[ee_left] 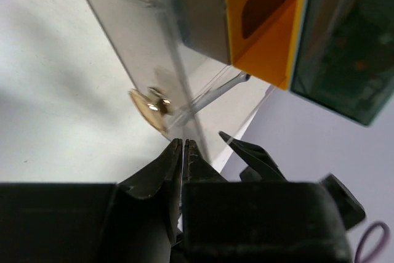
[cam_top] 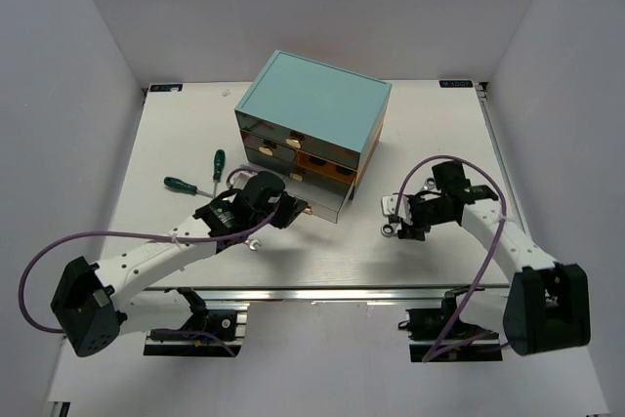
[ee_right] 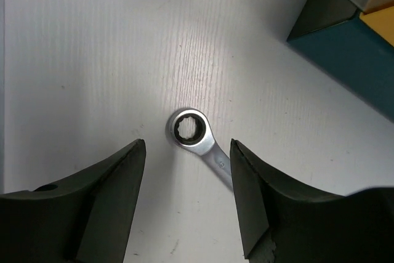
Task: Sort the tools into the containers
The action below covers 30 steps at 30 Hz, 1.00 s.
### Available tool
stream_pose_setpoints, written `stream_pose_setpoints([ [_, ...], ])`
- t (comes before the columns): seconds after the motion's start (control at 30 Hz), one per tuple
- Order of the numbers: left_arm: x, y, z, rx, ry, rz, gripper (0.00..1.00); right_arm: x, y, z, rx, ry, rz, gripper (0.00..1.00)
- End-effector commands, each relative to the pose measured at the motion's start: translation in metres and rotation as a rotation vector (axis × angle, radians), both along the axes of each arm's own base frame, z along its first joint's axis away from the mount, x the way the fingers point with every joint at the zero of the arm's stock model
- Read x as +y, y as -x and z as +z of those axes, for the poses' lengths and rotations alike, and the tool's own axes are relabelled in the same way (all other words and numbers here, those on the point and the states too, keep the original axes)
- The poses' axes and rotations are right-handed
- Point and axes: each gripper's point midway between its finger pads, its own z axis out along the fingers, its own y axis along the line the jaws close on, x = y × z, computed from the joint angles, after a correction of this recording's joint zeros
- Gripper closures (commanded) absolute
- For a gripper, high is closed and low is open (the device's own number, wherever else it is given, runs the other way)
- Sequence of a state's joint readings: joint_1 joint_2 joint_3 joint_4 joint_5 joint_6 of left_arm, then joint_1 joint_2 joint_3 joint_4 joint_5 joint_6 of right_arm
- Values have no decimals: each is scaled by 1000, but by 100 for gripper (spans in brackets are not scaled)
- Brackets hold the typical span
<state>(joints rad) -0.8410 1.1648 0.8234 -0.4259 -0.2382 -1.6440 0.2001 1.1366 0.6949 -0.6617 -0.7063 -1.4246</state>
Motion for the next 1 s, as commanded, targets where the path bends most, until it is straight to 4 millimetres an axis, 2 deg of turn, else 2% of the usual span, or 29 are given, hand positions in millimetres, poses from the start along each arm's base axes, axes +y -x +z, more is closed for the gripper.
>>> stream_pose_setpoints([
  [0.0, 17, 1, 2, -14, -22, 47, 83, -4, -16, 4, -86, 65, 138, 37],
  [0.07, 19, 3, 2, -9, -20, 48, 82, -4, -23, 5, -92, 76, 160, 37],
  [0.2, 25, 6, 5, -15, -21, 60, 77, -10, -37, -12, -82, 139, 193, 36],
  [0.27, 32, 8, 12, -24, -33, 69, 71, -16, -46, -15, -111, 175, 216, 36],
  [0.33, 48, 9, 20, -54, -77, 100, 64, -22, -50, -24, -114, 208, 268, 35],
  [0.4, 67, 7, 27, -94, -134, 146, 52, -28, -58, -32, -102, 251, 301, 33],
  [0.5, 98, 19, 36, -127, -189, 186, 39, -35, -70, -38, -84, 296, 342, 32],
  [0.57, 129, 30, 36, -149, -233, 235, 36, -39, -79, -42, -74, 324, 368, 32],
  [0.7, 160, 50, 34, -196, -205, 272, 36, -44, -90, -53, -49, 363, 414, 33],
  [0.73, 165, 53, 33, -206, -198, 280, 36, -44, -99, -49, -64, 372, 428, 33],
  [0.77, 170, 57, 32, -212, -194, 282, 36, -48, -92, -58, -6, 389, 457, 34],
  [0.83, 180, 66, 27, -218, -188, 286, 34, -51, -97, -59, -1, 411, 498, 35],
  [0.97, 191, 75, 19, -182, -247, 275, 33, -61, -97, -75, 42, 466, 528, 37],
])
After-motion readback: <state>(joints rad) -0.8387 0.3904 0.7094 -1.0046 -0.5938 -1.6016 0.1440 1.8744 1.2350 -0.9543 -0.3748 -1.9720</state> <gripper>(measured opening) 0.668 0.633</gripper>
